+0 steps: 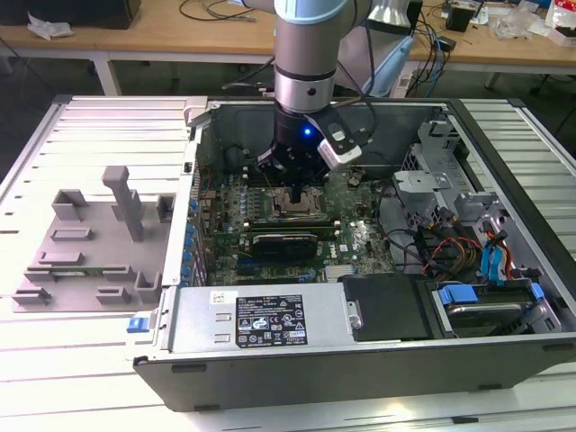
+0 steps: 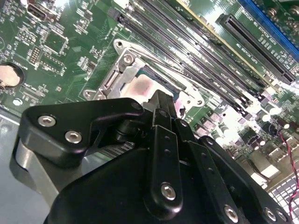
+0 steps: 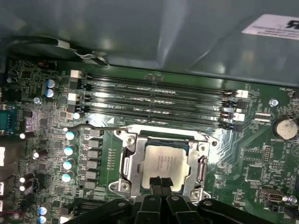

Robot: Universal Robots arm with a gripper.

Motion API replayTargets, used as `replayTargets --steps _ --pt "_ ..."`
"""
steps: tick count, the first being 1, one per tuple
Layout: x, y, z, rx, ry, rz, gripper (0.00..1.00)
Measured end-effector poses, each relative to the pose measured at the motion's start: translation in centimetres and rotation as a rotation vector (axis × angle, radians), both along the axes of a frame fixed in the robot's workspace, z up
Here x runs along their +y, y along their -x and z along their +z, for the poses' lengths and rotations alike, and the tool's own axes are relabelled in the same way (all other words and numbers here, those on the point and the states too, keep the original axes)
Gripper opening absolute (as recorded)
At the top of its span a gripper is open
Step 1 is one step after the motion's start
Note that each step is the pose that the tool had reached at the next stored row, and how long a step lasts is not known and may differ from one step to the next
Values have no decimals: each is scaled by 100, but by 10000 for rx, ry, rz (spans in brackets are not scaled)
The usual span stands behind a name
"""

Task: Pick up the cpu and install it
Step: 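Close the cpu cover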

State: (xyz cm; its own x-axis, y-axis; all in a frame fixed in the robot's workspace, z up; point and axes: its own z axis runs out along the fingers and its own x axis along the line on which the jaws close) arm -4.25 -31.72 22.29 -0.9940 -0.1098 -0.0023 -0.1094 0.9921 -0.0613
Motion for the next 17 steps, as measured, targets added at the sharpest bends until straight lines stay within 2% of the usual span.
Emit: replayTargets --steps 6,8,14,17 --pt "0 69 -4 -2 0 1 11" --pt "1 126 -10 -3 -1 1 11" --pt "2 170 -59 -9 -7 -14 11" --pt "3 198 -86 -8 -27 -362 11"
